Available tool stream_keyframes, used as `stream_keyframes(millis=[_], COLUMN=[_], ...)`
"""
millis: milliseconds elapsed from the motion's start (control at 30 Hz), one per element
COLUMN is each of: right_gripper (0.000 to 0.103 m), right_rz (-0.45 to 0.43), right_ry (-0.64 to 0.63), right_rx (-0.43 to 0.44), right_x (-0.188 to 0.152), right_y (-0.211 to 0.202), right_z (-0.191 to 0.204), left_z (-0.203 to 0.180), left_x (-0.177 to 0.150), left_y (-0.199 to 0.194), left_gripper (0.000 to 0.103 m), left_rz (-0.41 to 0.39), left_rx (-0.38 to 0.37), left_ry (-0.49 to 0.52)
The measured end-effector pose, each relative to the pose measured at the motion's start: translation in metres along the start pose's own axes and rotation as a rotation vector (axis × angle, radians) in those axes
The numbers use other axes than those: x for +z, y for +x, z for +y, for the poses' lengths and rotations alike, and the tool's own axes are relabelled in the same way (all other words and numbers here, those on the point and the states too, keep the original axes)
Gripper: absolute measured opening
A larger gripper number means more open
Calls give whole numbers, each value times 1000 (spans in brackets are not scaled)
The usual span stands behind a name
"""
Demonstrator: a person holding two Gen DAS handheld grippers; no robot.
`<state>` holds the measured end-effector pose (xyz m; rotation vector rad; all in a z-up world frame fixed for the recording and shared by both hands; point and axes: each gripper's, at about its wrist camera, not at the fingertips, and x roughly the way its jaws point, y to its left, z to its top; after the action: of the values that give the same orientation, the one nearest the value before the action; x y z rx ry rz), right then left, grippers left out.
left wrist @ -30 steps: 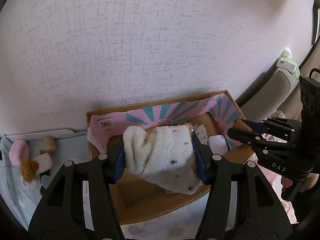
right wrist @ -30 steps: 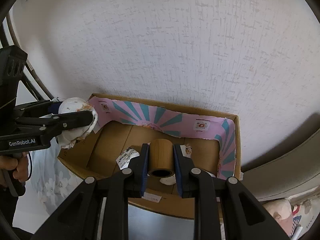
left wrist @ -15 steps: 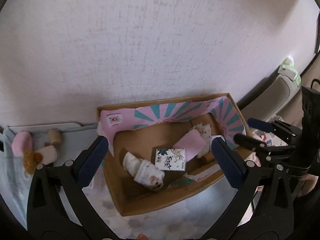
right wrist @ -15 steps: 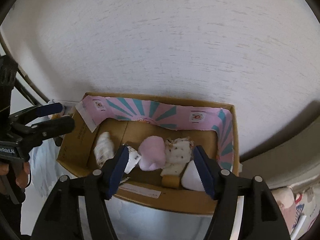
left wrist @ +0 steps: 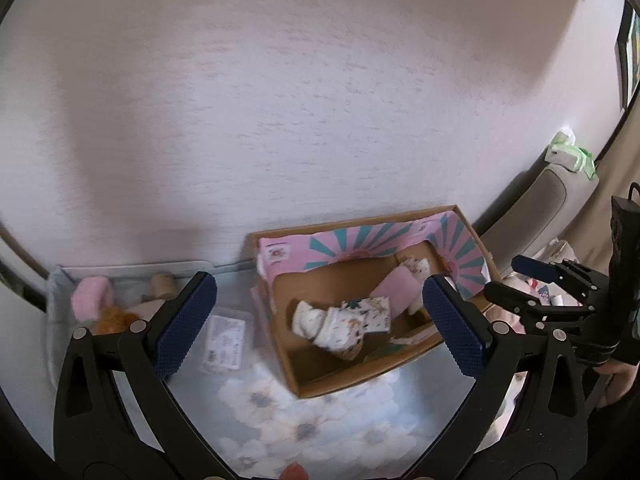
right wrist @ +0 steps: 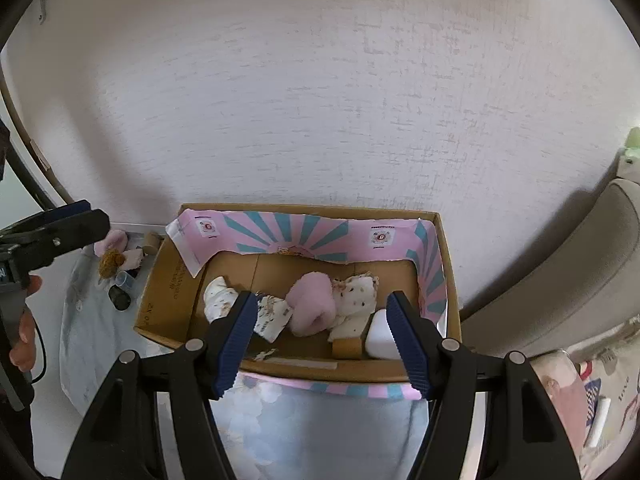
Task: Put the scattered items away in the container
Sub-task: 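Withdraw both tools from the box toward the teddy bear and clear plastic box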
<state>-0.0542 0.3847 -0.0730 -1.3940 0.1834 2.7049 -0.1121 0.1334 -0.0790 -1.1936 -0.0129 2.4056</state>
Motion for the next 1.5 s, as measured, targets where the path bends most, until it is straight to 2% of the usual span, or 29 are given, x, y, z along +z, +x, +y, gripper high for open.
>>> stream_keyframes(millis=[167, 300, 533, 600, 700, 867, 1033, 1200, 1333, 1500], right_gripper=[63, 63, 63, 63, 63, 63, 63, 63, 63, 63], right_rz=[18, 17, -29, -40, -48, -87, -126, -155, -138, -105], right_ry=[12, -29, -113, -131, -141, -127, -118, -45, 18, 105], right_rx=[24, -5, 1, 19, 59, 134, 123, 123, 86, -20], right_x=[-3, -3, 7, 10, 16, 18, 11, -19, -61, -91], right_y=[-7, -14, -35, -39, -43, -46, -36, -9, 37, 100], right_z=[21, 46, 96, 110, 132, 166, 206, 242, 265, 269], left_z=[23, 43, 81, 96, 120, 163, 197, 216, 228, 246], left_x=[0, 1, 10, 10, 5, -6, -33, -72, -98, -111], left_y=[-25, -43, -92, -108, -128, -136, -121, -75, -23, 36], left_gripper=[103, 103, 103, 103, 103, 103, 103, 102, 101, 98], left_rz=[-26, -42, -124, -156, -202, -185, -160, -86, 1, 69], left_rx=[3, 21, 143, 178, 187, 204, 196, 170, 148, 111], left_ry=[-1, -9, 37, 37, 29, -54, -118, -143, -170, -227])
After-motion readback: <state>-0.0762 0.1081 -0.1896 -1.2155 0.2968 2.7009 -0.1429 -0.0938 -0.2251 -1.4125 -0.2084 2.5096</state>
